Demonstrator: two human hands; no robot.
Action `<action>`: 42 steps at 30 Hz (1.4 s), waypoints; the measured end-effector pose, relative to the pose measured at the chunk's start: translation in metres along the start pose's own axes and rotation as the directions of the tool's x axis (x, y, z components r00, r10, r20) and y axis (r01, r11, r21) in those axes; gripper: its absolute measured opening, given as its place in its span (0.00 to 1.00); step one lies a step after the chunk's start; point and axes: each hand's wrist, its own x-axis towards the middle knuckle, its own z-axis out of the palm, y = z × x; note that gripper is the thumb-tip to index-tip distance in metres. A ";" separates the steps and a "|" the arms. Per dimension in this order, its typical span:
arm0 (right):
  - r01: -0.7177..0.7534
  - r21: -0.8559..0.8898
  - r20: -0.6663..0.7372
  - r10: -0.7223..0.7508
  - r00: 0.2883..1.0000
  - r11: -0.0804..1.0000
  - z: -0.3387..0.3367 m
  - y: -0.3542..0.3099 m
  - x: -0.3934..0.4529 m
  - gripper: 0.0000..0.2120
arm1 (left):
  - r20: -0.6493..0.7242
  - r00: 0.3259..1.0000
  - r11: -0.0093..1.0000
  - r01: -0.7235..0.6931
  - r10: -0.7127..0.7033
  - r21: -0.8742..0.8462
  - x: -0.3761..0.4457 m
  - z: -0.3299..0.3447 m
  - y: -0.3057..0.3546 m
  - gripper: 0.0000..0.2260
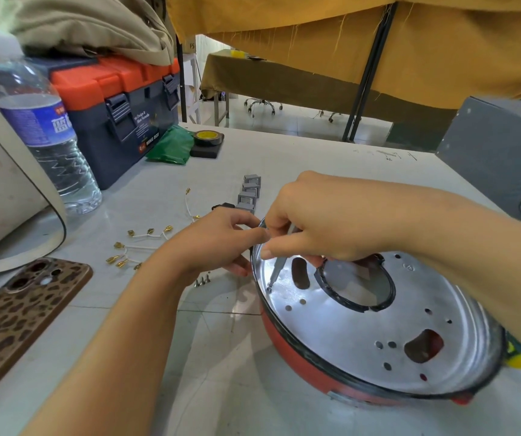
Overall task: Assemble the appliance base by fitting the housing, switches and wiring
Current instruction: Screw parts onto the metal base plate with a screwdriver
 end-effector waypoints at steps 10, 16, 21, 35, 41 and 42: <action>0.086 0.011 0.006 -0.087 0.996 0.996 -0.010 0.003 -0.006 0.05 | 0.009 1.000 1.000 -0.018 0.018 -0.012 -0.003 0.000 0.002 0.14; 0.079 0.035 -0.002 -0.079 0.997 0.996 -0.010 0.000 -0.003 0.04 | 0.010 1.000 1.000 -0.012 0.012 0.005 -0.002 0.000 0.001 0.17; 0.000 -0.121 -0.043 -0.005 0.999 0.993 -0.005 -0.001 -0.001 0.18 | 0.009 1.000 1.000 0.004 -0.004 0.014 0.000 0.001 0.000 0.09; 0.033 -0.024 0.034 -0.032 0.999 0.999 -0.006 0.001 -0.007 0.06 | -0.006 1.000 1.000 -0.022 0.022 -0.010 0.000 0.001 0.001 0.11; -0.024 -0.162 -0.007 0.023 1.000 0.987 -0.005 -0.001 0.002 0.18 | 0.004 1.000 1.000 -0.012 0.012 0.008 0.000 0.001 0.000 0.10; -0.028 -0.204 -0.024 0.024 0.999 0.979 -0.004 -0.001 0.003 0.19 | 0.006 1.000 1.000 -0.014 0.014 0.004 0.000 0.001 0.000 0.11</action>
